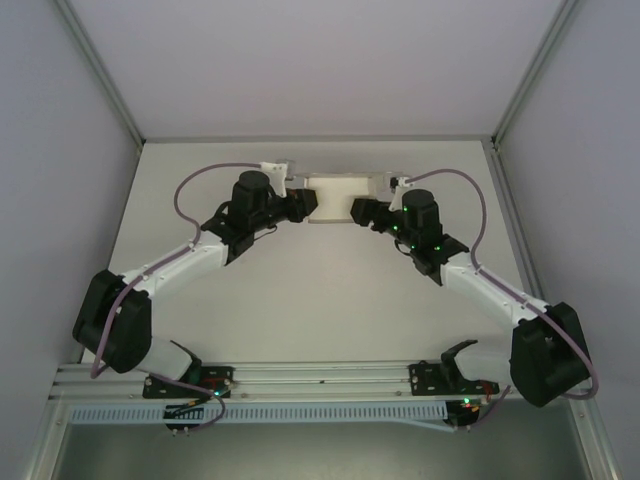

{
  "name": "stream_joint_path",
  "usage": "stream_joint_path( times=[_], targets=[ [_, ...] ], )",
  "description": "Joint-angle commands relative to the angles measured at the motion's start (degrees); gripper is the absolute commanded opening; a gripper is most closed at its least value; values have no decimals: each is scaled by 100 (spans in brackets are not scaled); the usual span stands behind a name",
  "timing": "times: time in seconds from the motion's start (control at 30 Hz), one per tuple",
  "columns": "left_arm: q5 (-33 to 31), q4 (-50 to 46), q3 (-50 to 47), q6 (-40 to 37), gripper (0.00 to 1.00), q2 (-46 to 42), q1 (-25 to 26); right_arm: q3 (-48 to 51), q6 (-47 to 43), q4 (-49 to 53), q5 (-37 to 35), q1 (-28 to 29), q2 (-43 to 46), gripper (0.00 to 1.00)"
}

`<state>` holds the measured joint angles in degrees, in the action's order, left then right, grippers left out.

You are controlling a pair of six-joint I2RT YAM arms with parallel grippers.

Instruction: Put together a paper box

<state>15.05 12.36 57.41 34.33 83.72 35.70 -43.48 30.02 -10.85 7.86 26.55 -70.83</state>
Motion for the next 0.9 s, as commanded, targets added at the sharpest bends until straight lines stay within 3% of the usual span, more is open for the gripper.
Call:
stream_joint_path(
  times=[0.0,0.03,0.27,0.6,0.87],
  targets=[
    [-88,117,96,72,0,-40,18,55,349,-327,159,-127,210,92],
    [-214,39,114,158,0,-19,-1,104,364,-328,202,-154,269,100],
    [-387,-367,192,543,0,237,-217,723,171,371,286,-167,859,100],
    [-55,-1176,96,417,3,1055,-345,1357,386,1597,-1201,-172,2155,100],
    [101,-1133,-246,512,13,1504,-336,1227,426,1739,-1257,-195,1801,100]
  ],
)
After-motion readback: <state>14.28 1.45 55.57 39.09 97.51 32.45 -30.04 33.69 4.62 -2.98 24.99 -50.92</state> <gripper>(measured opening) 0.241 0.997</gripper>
